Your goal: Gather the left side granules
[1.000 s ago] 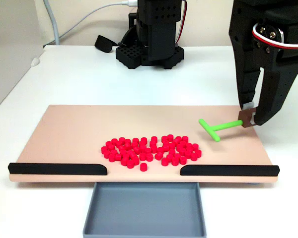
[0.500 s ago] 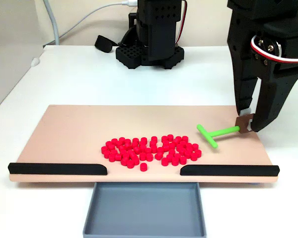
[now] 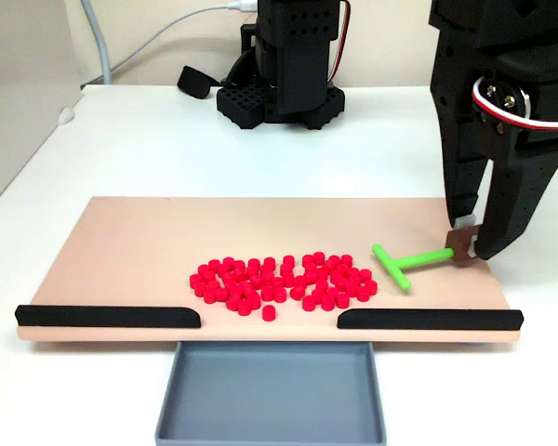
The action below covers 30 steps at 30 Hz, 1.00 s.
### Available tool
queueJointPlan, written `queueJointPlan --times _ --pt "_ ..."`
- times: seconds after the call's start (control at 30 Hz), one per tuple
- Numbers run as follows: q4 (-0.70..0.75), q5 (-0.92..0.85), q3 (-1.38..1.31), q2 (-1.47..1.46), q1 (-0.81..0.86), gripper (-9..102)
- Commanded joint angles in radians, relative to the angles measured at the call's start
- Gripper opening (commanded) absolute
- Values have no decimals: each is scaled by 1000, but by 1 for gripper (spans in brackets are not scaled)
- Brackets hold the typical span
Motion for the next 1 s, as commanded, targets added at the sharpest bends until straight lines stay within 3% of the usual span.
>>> queueJointPlan --times 0.0,0.97 --pt "-3 29 -32 14 17 0" --pt "-2 201 -106 -29 35 0"
